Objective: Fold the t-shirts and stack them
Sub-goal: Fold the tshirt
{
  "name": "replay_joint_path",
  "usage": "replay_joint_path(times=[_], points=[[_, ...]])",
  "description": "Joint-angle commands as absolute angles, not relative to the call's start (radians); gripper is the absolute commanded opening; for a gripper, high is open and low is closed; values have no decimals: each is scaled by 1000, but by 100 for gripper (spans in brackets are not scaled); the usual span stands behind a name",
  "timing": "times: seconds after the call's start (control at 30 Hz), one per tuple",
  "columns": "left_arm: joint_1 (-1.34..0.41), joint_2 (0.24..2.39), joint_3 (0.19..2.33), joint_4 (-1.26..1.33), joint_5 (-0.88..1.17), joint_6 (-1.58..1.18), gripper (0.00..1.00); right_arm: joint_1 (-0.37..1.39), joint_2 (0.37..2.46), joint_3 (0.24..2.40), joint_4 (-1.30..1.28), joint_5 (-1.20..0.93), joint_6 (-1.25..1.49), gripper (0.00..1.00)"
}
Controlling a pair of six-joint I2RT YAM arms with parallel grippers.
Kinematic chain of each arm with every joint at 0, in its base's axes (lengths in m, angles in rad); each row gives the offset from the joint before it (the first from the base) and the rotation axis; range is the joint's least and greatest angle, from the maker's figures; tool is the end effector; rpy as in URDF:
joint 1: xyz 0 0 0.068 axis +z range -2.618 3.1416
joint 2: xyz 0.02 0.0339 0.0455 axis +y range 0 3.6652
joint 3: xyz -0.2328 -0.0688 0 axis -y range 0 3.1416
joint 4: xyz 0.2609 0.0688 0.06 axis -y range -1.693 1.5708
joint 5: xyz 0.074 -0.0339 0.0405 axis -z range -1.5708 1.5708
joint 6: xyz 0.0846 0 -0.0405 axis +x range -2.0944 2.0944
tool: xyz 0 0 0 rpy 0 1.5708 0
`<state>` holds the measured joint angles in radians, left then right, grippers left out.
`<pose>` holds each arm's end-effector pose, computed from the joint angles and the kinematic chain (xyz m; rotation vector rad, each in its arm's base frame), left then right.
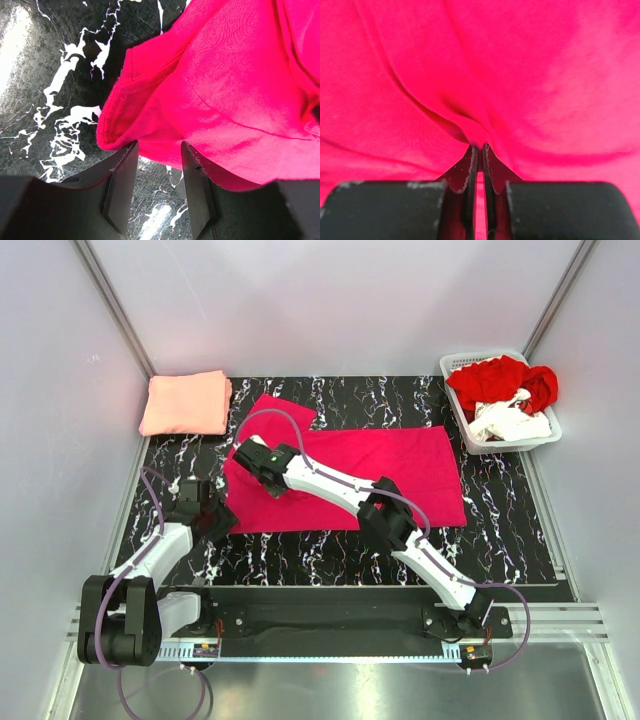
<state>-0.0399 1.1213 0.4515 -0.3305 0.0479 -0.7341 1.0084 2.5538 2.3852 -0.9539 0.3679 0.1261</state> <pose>0.2459 -0.0139 0.0748 -0.8704 2.4601 -0.3467 0.3176 0.4468 0.1201 -0.9987 2.3704 -0.0885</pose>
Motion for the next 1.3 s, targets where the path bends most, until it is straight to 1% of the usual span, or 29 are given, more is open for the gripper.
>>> replay_joint_path(times=[0.0, 0.23, 0.33, 0.37, 0.43, 0.47, 0.53, 0.57, 0.6, 0.7, 0.8, 0.83, 0.9, 0.93, 0.97, 1.03, 1.1, 1.13, 1.2, 1.23, 1.27], points=[[-34, 1141, 431, -336, 2, -723, 46, 968, 2540, 2448, -905, 439, 89, 9], [-34, 1154, 436, -334, 3, -721, 45, 901, 2552, 2479, -862, 413, 66, 9], [-34, 1158, 436, -336, 5, -721, 45, 870, 2577, 2500, -861, 368, 75, 13], [-34, 1160, 437, -334, 6, -721, 45, 861, 2585, 2516, -862, 358, 78, 19], [-34, 1164, 437, -334, 6, -721, 45, 839, 2606, 2531, -871, 336, 84, 26], [-34, 1166, 437, -336, 6, -719, 45, 833, 2621, 2545, -871, 328, 89, 32], [-34, 1172, 440, -336, 6, -721, 45, 812, 2632, 2559, -884, 318, 95, 41], [-34, 1173, 440, -337, 6, -719, 45, 807, 2634, 2562, -887, 313, 100, 47], [-34, 1175, 442, -337, 8, -719, 45, 801, 2634, 2560, -888, 313, 104, 57], [-34, 1180, 442, -337, 11, -719, 45, 776, 2617, 2557, -903, 327, 106, 63], [-37, 1172, 454, -359, 3, -704, 45, 744, 2562, 2530, -910, 347, 120, 64], [-38, 1151, 462, -374, 2, -700, 45, 732, 2534, 2508, -902, 347, 124, 64], [-38, 1085, 483, -415, -37, -689, 52, 690, 2424, 2392, -861, 334, 155, 64], [-38, 1063, 491, -428, -38, -686, 55, 675, 2384, 2296, -842, 324, 169, 65], [-37, 1040, 508, -437, -38, -684, 62, 657, 2302, 2245, -828, 310, 201, 65], [-38, 994, 540, -463, -34, -690, 66, 602, 2225, 2107, -802, 296, 235, 65], [-37, 979, 567, -494, -31, -695, 68, 562, 2119, 2013, -789, 258, 273, 66], [-38, 980, 599, -503, -31, -695, 68, 531, 2087, 1920, -784, 250, 279, 66], [-38, 986, 633, -532, -41, -686, 69, 509, 1993, 1829, -779, 248, 284, 66], [-37, 992, 661, -546, -49, -680, 69, 490, 1932, 1734, -767, 252, 281, 67], [-37, 992, 672, -552, -55, -678, 69, 480, 1899, 1685, -759, 253, 282, 67]])
